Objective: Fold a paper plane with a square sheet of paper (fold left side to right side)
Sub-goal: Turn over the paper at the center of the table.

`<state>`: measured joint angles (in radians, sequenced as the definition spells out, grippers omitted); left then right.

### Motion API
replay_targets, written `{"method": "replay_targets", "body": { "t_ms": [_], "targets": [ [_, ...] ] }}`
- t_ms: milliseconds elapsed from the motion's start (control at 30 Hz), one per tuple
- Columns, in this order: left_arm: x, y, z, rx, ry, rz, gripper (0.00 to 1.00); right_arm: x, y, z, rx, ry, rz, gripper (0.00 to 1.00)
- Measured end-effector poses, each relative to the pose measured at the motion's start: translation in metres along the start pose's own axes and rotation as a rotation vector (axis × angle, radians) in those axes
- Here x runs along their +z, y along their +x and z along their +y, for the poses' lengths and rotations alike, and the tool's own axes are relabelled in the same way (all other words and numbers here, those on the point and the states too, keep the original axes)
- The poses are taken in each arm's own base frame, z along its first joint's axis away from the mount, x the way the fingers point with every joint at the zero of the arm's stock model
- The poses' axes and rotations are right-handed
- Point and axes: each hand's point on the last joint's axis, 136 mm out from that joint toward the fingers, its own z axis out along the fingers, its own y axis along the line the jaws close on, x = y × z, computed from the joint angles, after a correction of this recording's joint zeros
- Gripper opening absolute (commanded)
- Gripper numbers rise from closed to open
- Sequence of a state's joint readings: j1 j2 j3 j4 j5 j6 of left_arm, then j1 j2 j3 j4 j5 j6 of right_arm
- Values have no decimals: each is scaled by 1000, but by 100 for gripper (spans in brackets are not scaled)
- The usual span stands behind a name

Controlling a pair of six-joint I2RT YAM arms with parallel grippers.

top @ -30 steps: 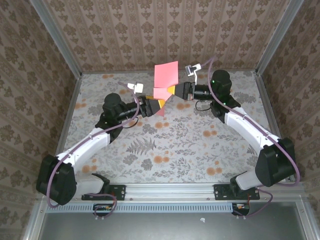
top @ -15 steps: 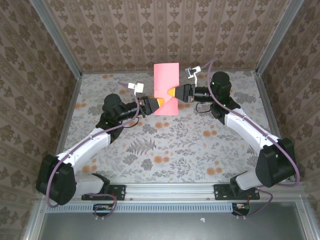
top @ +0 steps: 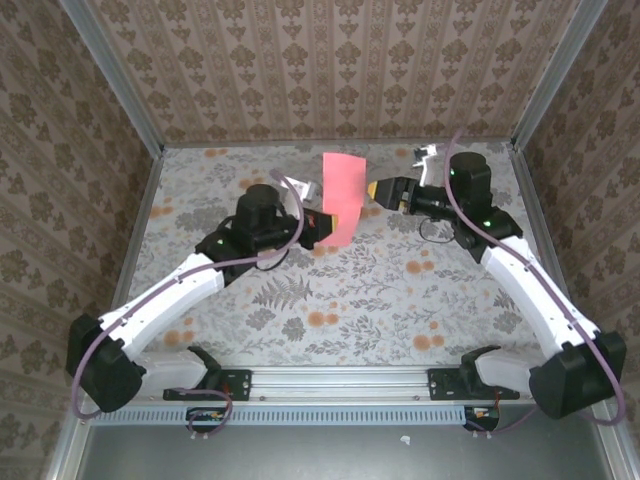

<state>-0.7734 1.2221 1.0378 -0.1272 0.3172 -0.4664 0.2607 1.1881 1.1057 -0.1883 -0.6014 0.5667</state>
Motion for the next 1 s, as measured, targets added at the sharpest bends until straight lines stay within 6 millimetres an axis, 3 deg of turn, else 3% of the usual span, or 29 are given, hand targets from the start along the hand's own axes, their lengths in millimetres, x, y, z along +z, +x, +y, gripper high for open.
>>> {"method": "replay_targets", "body": {
  "t_ms": [167,267,400,667,767,933,1000],
  "targets": [
    [1,29,10,137,-301,139,0,-36,3,-60,-19,378,-77,100],
    [7,52,32,213,-525,265,0,-59,13,-93,-19,562,-89,100],
    [10,83,68,297,-824,456,0,-81,24,-118,-23,723,-91,100],
    [-12,108,117,393,-1269,679,0,-104,25,-130,-46,841,-127,100],
    [-12,121,127,403,-1331,746,0,-106,25,-131,-53,851,-129,100],
    [4,158,146,362,-1352,891,0,-107,26,-132,-53,856,-123,100],
    [10,170,150,324,-1336,924,5,-107,27,-133,-55,857,-122,100]
  ]
}}
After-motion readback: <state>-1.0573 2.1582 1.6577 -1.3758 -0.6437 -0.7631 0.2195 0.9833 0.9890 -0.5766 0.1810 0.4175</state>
